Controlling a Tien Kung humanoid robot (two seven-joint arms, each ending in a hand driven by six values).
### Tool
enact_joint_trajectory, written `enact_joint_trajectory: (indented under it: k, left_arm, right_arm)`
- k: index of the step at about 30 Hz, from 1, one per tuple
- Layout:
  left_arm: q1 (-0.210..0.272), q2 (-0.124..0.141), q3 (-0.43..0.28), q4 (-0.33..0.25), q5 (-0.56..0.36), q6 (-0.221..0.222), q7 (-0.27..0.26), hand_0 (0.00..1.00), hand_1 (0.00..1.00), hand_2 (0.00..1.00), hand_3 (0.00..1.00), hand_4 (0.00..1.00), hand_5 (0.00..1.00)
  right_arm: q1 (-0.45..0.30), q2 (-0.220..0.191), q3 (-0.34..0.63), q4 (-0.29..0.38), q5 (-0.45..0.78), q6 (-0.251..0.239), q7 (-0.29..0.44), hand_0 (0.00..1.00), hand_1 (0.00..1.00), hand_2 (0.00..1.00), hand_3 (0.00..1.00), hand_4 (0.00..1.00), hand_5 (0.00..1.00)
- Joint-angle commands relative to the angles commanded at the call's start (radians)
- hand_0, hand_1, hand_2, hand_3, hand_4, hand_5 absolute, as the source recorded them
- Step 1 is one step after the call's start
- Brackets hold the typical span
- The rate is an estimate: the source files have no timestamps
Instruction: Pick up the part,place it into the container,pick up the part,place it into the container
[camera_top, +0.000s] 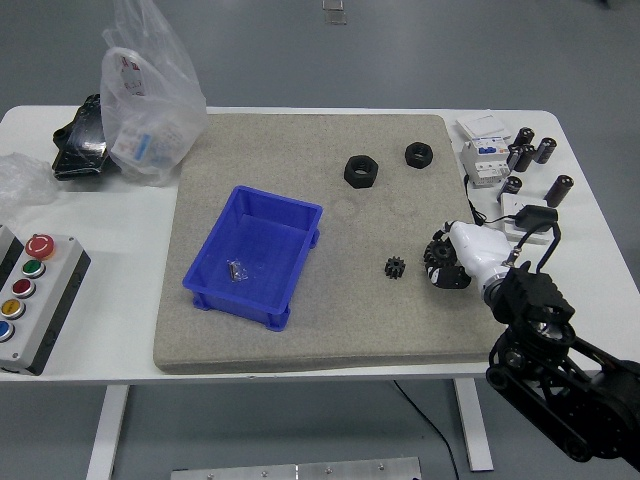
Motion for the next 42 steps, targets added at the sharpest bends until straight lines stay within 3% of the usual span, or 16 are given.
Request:
enact_joint_trajectory:
  k: [3, 5, 16, 26, 32, 33, 38, 39, 42]
  left_arm:
    - [0.0, 0.0, 0.0, 0.0, 0.0, 0.0, 0.001, 0.627, 0.525, 0.513, 0.612, 0.687, 0.269]
    - [-0.001, 0.001, 0.001, 0.0, 0.001, 0.0, 0.002, 0.627, 0.525, 0.513, 0.612, 0.687, 0.269]
    - [-0.003, -0.002, 0.004, 0.0, 0.002, 0.001, 0.011, 0.627, 0.525, 0.513, 0.612, 0.687, 0.269]
    - [-0.012, -0.001, 0.002, 0.0, 0.007, 0.002, 0.015, 0.627, 0.524, 0.513, 0.613, 0.687, 0.269]
    - [-0.017, -0.001, 0.002, 0.0, 0.01, 0.0, 0.017, 0.627, 0.524, 0.513, 0.613, 0.687, 0.269]
    - [-0.017, -0.001, 0.001, 0.0, 0.012, 0.0, 0.017, 0.627, 0.524, 0.513, 0.613, 0.687, 0.269]
    - [-0.016, 0.0, -0.003, 0.0, 0.016, 0.001, 0.019, 0.627, 0.524, 0.513, 0.613, 0.687, 0.269]
    - [-0.016, 0.0, -0.004, 0.0, 0.017, 0.001, 0.02, 0.627, 0.524, 0.513, 0.613, 0.687, 0.269]
    - [-0.017, 0.0, -0.004, 0.0, 0.017, 0.001, 0.02, 0.627, 0.524, 0.513, 0.613, 0.687, 0.269]
  right_arm:
    - [0.026, 0.002, -0.024, 0.001, 0.006, -0.022, 0.0, 0.225, 0.55, 0.455, 0.558, 0.556, 0.002]
    - [0.072, 0.013, -0.064, -0.001, 0.017, -0.062, 0.0, 0.225, 0.55, 0.455, 0.558, 0.556, 0.002]
    - [0.294, 0.124, -0.29, -0.04, 0.216, -0.353, 0.005, 0.27, 0.554, 0.462, 0.58, 0.538, 0.002]
    - [0.371, 0.166, -0.474, -0.116, 0.467, -0.596, 0.144, 0.286, 0.555, 0.465, 0.579, 0.541, 0.002]
    - [0.373, 0.172, -0.52, -0.137, 0.636, -0.604, 0.238, 0.307, 0.561, 0.473, 0.58, 0.545, 0.002]
    - [0.372, 0.172, -0.521, -0.139, 0.661, -0.603, 0.247, 0.397, 0.62, 0.588, 0.637, 0.559, 0.002]
    - [0.368, 0.172, -0.517, -0.145, 0.754, -0.565, 0.27, 0.397, 0.62, 0.588, 0.637, 0.559, 0.002]
    - [0.367, 0.172, -0.515, -0.146, 0.761, -0.553, 0.272, 0.452, 0.675, 0.67, 0.698, 0.545, 0.13]
    - [0.365, 0.171, -0.508, -0.147, 0.768, -0.511, 0.27, 0.452, 0.675, 0.67, 0.698, 0.545, 0.13]
